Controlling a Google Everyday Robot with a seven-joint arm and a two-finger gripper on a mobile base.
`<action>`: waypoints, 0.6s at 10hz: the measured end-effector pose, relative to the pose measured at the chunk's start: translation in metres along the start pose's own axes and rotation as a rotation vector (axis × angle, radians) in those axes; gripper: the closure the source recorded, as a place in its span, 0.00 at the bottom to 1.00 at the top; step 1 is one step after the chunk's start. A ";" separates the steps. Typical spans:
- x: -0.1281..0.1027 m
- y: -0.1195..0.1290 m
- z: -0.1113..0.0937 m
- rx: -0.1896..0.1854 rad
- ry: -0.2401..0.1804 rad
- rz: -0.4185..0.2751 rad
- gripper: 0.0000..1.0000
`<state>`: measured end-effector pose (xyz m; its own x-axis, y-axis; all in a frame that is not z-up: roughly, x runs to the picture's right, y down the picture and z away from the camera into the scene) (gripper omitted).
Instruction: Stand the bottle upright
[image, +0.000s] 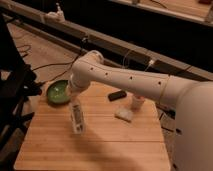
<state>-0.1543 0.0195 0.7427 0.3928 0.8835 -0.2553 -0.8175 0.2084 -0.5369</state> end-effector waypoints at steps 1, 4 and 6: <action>0.000 0.000 0.000 0.000 0.000 0.000 1.00; -0.001 -0.003 0.002 0.004 -0.009 -0.002 1.00; -0.004 0.001 0.004 -0.028 -0.030 0.003 1.00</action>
<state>-0.1580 0.0173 0.7464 0.3773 0.8962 -0.2333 -0.8066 0.1943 -0.5582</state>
